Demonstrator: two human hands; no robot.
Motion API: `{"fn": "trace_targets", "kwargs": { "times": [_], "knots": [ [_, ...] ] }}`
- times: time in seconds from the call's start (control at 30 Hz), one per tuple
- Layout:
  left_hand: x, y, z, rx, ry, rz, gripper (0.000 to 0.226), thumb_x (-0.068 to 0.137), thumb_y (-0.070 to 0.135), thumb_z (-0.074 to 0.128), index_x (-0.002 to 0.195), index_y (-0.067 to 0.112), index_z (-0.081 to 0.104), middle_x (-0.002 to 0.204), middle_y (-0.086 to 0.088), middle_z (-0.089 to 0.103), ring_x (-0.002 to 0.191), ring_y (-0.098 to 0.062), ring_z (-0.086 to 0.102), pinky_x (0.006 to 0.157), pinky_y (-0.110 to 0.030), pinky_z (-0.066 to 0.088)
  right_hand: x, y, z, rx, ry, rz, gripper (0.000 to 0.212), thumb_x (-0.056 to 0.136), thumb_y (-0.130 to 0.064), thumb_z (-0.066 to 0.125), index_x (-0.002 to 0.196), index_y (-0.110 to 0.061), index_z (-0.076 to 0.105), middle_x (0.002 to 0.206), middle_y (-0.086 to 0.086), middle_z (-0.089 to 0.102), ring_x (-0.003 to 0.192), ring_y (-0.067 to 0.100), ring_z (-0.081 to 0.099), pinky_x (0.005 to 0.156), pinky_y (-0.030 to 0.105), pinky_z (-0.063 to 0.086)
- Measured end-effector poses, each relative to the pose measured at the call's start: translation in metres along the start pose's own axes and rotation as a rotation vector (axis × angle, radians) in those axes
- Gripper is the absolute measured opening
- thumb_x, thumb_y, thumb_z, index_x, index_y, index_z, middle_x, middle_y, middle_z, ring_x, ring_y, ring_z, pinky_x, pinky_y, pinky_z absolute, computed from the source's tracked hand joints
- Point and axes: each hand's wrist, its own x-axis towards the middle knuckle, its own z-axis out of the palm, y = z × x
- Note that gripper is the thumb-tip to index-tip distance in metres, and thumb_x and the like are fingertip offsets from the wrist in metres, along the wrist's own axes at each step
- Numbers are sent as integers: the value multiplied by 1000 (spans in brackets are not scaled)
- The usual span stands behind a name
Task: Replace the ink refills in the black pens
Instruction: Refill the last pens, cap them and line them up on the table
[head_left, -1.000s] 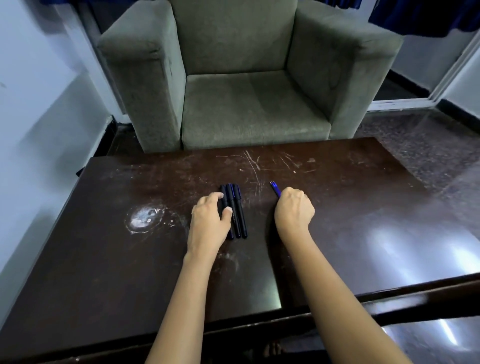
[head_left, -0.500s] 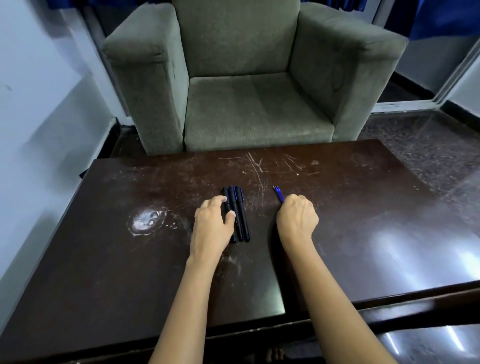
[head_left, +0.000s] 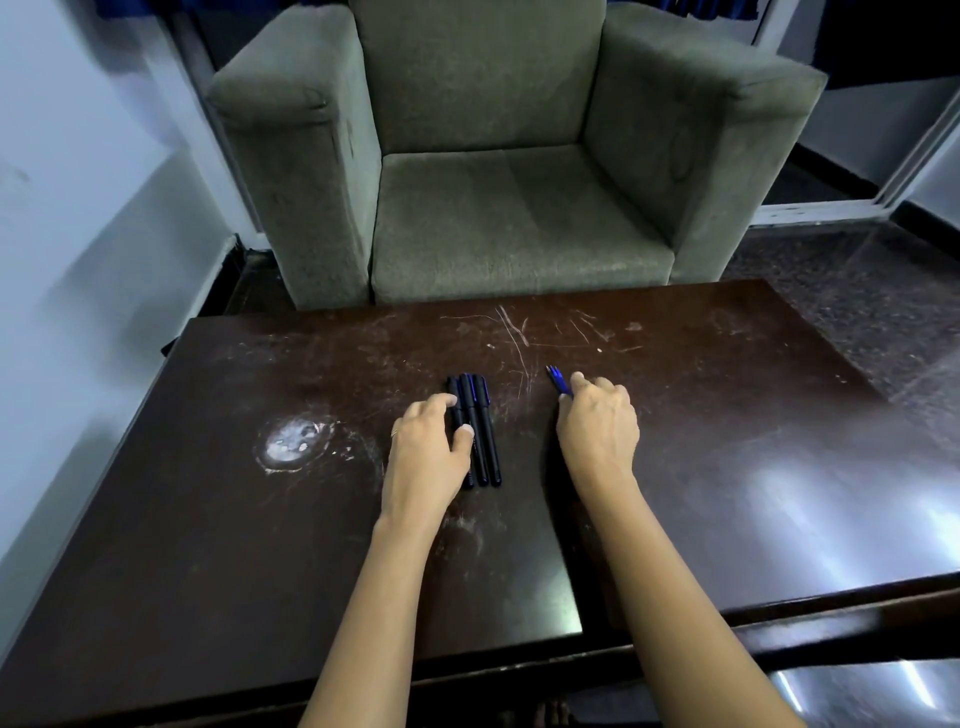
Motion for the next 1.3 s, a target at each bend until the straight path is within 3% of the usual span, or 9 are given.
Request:
{"fn": "trace_targets", "kwargs": {
  "times": [0.1, 0.27, 0.4, 0.5, 0.6, 0.7, 0.97, 1.17, 1.3],
  "knots": [
    [0, -1, 0, 1, -1, -3, 41, 94, 25, 55, 134, 17, 51, 131, -10, 53, 121, -26, 51, 97, -44, 48, -4, 9, 8, 0, -55, -163, 45, 99, -17, 40, 142, -6, 39, 151, 13, 38, 136, 31, 38, 104, 40, 36],
    [0, 0, -1, -8, 0, -8, 41, 94, 26, 55, 134, 18, 50, 132, -9, 52, 122, -26, 50, 97, -44, 48, -8, 15, 17, 6, -184, -187, 49, 100, -9, 32, 149, -7, 26, 158, 11, 23, 146, 26, 23, 113, 37, 31],
    [0, -1, -2, -8, 6, -11, 41, 94, 25, 55, 134, 18, 50, 131, -9, 52, 121, -26, 50, 97, -44, 49, -5, 13, 20, 12, -175, -169, 49, 98, -5, 33, 147, -5, 29, 157, 9, 28, 143, 27, 27, 111, 38, 37],
    [0, -1, -3, -9, 8, -15, 41, 94, 25, 55, 134, 17, 50, 131, -9, 53, 122, -26, 49, 96, -44, 49, -7, 9, 21, 3, -153, -149, 48, 98, -4, 34, 146, -4, 32, 155, 6, 32, 132, 28, 35, 93, 35, 49],
    [0, 0, -3, -13, 5, -13, 42, 94, 26, 55, 135, 17, 50, 131, -8, 52, 123, -25, 47, 97, -42, 48, -7, 7, 23, -34, -135, -174, 48, 96, -1, 32, 145, -1, 33, 153, 8, 36, 119, 30, 40, 85, 31, 48],
    [0, 0, -3, -15, 3, -13, 42, 94, 26, 54, 135, 18, 50, 130, -8, 52, 122, -25, 48, 97, -42, 48, -5, 8, 30, -54, -104, -208, 52, 92, 0, 23, 143, 2, 33, 151, 14, 37, 116, 32, 47, 88, 28, 43],
    [0, 1, -3, -3, -2, -17, 42, 95, 26, 54, 135, 18, 50, 131, -8, 52, 123, -25, 47, 97, -41, 48, -3, 10, 31, 9, -47, -211, 44, 91, 1, 34, 134, 5, 44, 145, 21, 44, 102, 34, 54, 90, 28, 36],
    [-1, 1, -3, -4, 3, -11, 42, 94, 25, 55, 135, 17, 50, 131, -8, 53, 123, -26, 48, 98, -42, 47, -5, 10, 20, 130, -35, -157, 45, 96, -2, 37, 140, -6, 43, 149, 13, 42, 117, 31, 42, 93, 27, 38],
    [-1, 0, -4, -3, 4, -16, 42, 94, 26, 55, 135, 18, 50, 131, -8, 53, 122, -25, 49, 96, -42, 48, 0, 20, 5, 293, -32, -31, 37, 93, -7, 53, 129, -8, 57, 125, 14, 63, 119, 31, 47, 94, 36, 45]
  ]
}}
